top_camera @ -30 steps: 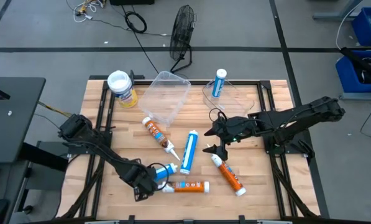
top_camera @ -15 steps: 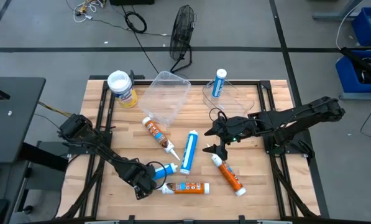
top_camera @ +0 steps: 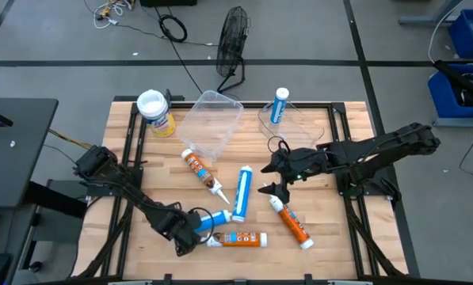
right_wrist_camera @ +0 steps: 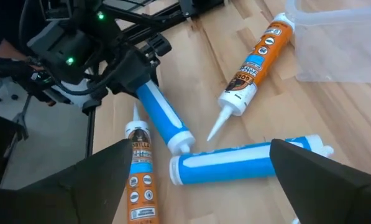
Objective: Pick & place silicon tubes, Sealant and Lysol wipes
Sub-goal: Put the left blue sealant into the right transparent bin
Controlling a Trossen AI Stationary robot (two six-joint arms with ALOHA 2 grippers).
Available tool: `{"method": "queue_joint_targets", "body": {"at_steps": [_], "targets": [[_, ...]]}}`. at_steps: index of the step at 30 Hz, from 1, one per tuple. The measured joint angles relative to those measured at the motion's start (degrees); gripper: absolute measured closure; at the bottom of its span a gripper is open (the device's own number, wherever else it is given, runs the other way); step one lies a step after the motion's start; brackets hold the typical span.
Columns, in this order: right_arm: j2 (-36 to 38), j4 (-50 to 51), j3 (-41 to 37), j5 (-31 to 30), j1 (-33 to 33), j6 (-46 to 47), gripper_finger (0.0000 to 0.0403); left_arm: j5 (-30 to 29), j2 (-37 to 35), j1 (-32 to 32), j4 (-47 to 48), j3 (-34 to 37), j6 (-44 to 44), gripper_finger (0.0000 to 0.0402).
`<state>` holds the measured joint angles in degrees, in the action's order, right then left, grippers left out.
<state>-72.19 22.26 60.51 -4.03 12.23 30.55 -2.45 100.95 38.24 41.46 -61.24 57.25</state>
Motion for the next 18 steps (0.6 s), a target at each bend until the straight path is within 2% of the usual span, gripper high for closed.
{"method": "queue_joint_targets", "body": {"at_steps": [8, 18], "targets": [[1.28, -0.49, -0.04, 0.01, -0.24, 0.51, 0.0018, -4.37, -0.02, 0.26, 6.86, -3.43, -0.54, 0.0181], [4.16, -0.93, -0.04, 0.00, -0.53, 0.95, 0.0018, -5.47, -0.07, 0.26, 9.11, -5.83, -1.41, 0.0181]]}}
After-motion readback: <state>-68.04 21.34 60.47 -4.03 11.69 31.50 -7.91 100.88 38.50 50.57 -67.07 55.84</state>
